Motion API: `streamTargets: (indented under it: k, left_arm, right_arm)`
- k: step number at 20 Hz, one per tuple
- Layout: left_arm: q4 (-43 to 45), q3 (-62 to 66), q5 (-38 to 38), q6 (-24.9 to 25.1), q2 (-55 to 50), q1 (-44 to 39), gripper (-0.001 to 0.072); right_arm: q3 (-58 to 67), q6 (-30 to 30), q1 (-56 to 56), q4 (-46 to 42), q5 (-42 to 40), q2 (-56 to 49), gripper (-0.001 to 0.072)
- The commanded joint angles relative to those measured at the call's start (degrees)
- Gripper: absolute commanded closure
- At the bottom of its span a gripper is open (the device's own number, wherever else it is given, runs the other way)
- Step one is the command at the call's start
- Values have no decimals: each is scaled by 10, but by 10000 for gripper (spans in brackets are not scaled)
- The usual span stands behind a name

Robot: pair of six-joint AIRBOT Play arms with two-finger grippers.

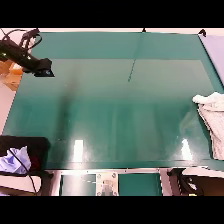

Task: Fold the shirts.

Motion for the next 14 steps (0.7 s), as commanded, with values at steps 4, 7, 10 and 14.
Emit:
streamTargets:
  k: [4, 7, 10, 14]
  left_arm:
    - [-1, 1, -2, -1, 0, 0, 685]
    - [-1, 1, -6, -1, 0, 0, 685]
    - [-1, 1, -10, -1, 0, 0, 685]
    - [-1, 1, -11, -1, 0, 0, 685]
  right_arm:
    - [-3, 80, -6, -249, 158, 11, 695]
    - [-30, 80, -7, -315, 180, 11, 585]
    - [-76, 80, -6, -314, 180, 11, 236]
    - [-87, 80, -6, -312, 179, 9, 239]
